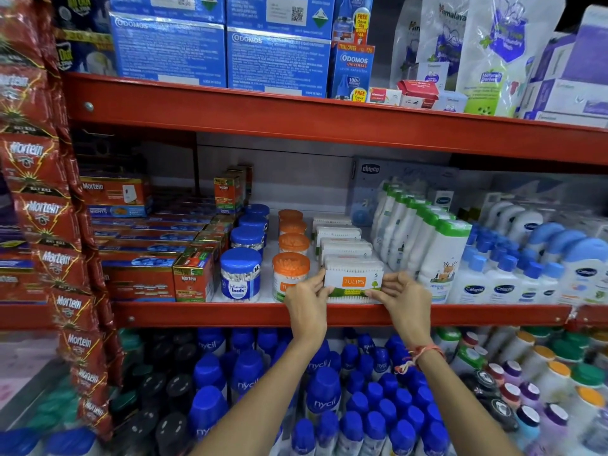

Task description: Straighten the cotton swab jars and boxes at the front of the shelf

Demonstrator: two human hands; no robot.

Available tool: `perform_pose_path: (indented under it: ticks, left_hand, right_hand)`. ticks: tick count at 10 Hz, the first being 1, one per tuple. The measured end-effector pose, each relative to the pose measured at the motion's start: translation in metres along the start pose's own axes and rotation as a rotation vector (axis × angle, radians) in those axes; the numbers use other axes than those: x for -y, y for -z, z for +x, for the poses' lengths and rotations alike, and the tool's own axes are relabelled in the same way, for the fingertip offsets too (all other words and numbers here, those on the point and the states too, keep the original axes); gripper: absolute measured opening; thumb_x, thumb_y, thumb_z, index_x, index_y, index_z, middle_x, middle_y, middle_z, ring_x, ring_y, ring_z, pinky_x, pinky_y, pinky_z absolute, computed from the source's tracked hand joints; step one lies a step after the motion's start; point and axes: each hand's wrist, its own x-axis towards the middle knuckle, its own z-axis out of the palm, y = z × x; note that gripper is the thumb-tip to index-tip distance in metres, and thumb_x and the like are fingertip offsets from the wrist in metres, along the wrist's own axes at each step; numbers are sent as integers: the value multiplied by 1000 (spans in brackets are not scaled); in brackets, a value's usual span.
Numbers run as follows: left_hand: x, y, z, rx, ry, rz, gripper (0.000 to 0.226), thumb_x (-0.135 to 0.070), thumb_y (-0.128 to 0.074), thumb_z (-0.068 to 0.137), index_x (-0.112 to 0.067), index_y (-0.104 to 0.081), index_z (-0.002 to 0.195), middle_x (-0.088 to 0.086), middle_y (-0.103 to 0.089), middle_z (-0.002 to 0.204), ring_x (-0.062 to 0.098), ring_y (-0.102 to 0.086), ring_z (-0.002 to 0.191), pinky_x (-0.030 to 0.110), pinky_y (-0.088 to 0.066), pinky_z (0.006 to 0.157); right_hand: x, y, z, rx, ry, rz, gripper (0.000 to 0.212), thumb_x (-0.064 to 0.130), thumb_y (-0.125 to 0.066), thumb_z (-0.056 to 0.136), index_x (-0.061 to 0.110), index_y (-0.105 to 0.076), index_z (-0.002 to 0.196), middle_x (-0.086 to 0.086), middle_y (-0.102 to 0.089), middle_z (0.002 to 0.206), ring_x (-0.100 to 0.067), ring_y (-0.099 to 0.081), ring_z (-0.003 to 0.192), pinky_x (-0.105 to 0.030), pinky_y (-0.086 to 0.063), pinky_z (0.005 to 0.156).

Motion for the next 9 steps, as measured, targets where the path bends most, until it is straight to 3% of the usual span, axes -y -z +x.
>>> perform_pose_path:
  ticks: [2,3,7,8,9]
  left_hand:
    - [3,1,2,11,-5,16,44,2,-69,79,-5,-60,121,8,-66,118,11,-64,105,29,-53,94]
    - [3,1,3,19,2,28,43,1,-69,79,-5,-61,121,8,-66,118,11,-64,105,28,-53,94]
    - [-3,11,-7,39,-69,61,44,-1,-69,80,-10,-60,123,4,-68,114,7,-64,103,23,-51,94]
    - [0,24,-17,21,-170,74,38,-10,-66,85,-12,-60,123,0,-69,112,1,-62,99,16,-50,89]
    - [-7,46,-21,-35,-321,108,29,-19,-58,93,-11,-62,121,3,-72,106,9,-66,90,17,-53,80]
  right_hand:
    - [-1,1,-1,-16,21,-37,34,10,-83,65,16,-58,89,-9,-72,90,-18,-70,88,-36,-58,85]
    - [1,3,-2,-8,21,-46,33,9,-82,66,17,-57,87,-2,-69,83,-16,-69,85,-35,-58,86]
    - [3,4,-10,18,9,-44,33,13,-77,74,10,-61,102,-9,-71,99,-18,-67,96,-36,-55,92]
    - [13,2,-25,-190,153,-303,36,30,-68,83,7,-61,109,-11,-71,105,-21,-68,94,-34,-57,82]
    - [39,-8,-39,-340,437,-387,30,29,-59,89,8,-62,111,-9,-71,102,-21,-69,88,-32,-57,75]
